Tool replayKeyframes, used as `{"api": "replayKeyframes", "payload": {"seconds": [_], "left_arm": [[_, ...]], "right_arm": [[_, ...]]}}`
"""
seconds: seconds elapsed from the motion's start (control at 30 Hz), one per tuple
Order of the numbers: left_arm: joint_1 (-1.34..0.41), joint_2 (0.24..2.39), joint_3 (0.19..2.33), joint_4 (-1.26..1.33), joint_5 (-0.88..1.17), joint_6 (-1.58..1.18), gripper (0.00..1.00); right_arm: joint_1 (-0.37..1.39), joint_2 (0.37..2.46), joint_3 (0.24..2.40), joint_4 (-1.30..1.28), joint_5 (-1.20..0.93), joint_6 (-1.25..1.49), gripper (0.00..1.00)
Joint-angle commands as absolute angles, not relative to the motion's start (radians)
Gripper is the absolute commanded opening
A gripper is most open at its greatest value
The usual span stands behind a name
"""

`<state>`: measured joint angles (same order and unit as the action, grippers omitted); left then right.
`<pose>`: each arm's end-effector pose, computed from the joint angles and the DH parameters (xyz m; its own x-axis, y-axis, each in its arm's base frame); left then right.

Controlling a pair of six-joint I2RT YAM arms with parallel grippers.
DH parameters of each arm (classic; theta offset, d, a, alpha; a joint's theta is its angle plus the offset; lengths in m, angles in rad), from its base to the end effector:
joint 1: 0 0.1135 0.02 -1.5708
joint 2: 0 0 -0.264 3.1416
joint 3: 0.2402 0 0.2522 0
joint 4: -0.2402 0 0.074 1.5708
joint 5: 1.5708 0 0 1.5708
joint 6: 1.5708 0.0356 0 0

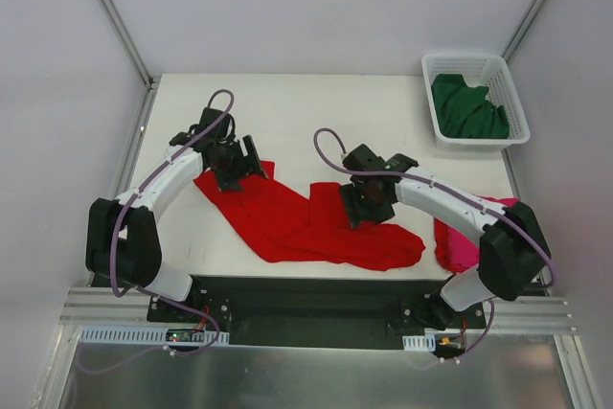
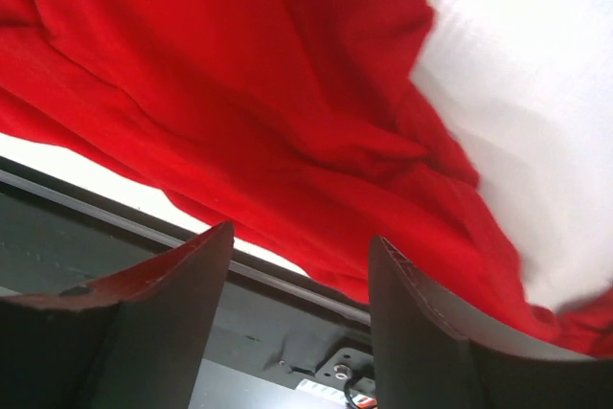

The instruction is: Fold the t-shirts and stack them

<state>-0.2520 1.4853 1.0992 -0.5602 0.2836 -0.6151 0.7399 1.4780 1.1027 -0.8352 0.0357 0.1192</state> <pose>0.2979 -0.0870 0.2521 -0.8712 -0.3477 -0.3465 -0.1284 0.8427 -0.5228 0.2107 0.1906 0.2399 -0.7652 -0.5377 -0.3540 -0.5776 0.8163 0.0088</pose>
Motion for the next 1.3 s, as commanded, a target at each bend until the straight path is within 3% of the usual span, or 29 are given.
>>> {"api": "replayKeyframes", "payload": {"seconds": [0.0,0.13,0.17,0.23,0.27,0.33,0.5,0.67,0.77,0.9,1.0,1.03,1.07,1.27], "left_arm": [[-0.215,1.456,1.059,-0.571,0.328,-0.621,0.75],[-0.193,1.436,1.037,-0.572,0.348,-0.612,0.75],[-0.193,1.433,1.034,-0.571,0.35,-0.609,0.75],[-0.189,1.425,1.025,-0.571,0.35,-0.607,0.75],[-0.187,1.422,1.025,-0.571,0.351,-0.607,0.75],[-0.186,1.416,1.016,-0.571,0.353,-0.607,0.75],[-0.183,1.411,1.02,-0.571,0.367,-0.607,0.75],[-0.183,1.405,1.031,-0.572,0.393,-0.615,0.75],[-0.183,1.397,1.029,-0.571,0.414,-0.623,0.75],[-0.183,1.364,1.016,-0.571,0.431,-0.629,0.75],[-0.183,1.336,1.002,-0.571,0.443,-0.634,0.75],[-0.183,1.329,0.997,-0.572,0.446,-0.637,0.75],[-0.183,1.321,0.994,-0.572,0.448,-0.641,0.75],[-0.183,1.299,1.006,-0.574,0.463,-0.65,0.75]], "right_arm": [[0.739,1.552,1.101,-0.782,-0.092,0.101,0.6],[0.738,1.601,1.103,-0.782,-0.098,0.095,0.61],[0.738,1.612,1.104,-0.779,-0.103,0.091,0.55],[0.738,1.637,1.121,-0.778,-0.112,0.084,0.41],[0.739,1.658,1.129,-0.779,-0.115,0.081,0.24],[0.738,1.67,1.156,-0.787,-0.124,0.081,0.02],[0.735,1.658,1.348,-0.949,-0.065,0.077,0.01],[0.695,1.686,1.818,-1.172,0.047,0.081,0.01],[0.654,1.756,2.004,-1.265,0.155,0.04,0.01],[0.589,1.856,2.083,-1.348,0.418,0.032,0.02],[0.568,1.858,2.066,-1.377,0.471,0.067,0.54],[0.571,1.839,2.034,-1.37,0.475,0.083,0.83],[0.571,1.794,1.999,-1.356,0.471,0.11,0.99],[0.598,1.612,1.677,-1.244,0.322,0.152,0.96]]}}
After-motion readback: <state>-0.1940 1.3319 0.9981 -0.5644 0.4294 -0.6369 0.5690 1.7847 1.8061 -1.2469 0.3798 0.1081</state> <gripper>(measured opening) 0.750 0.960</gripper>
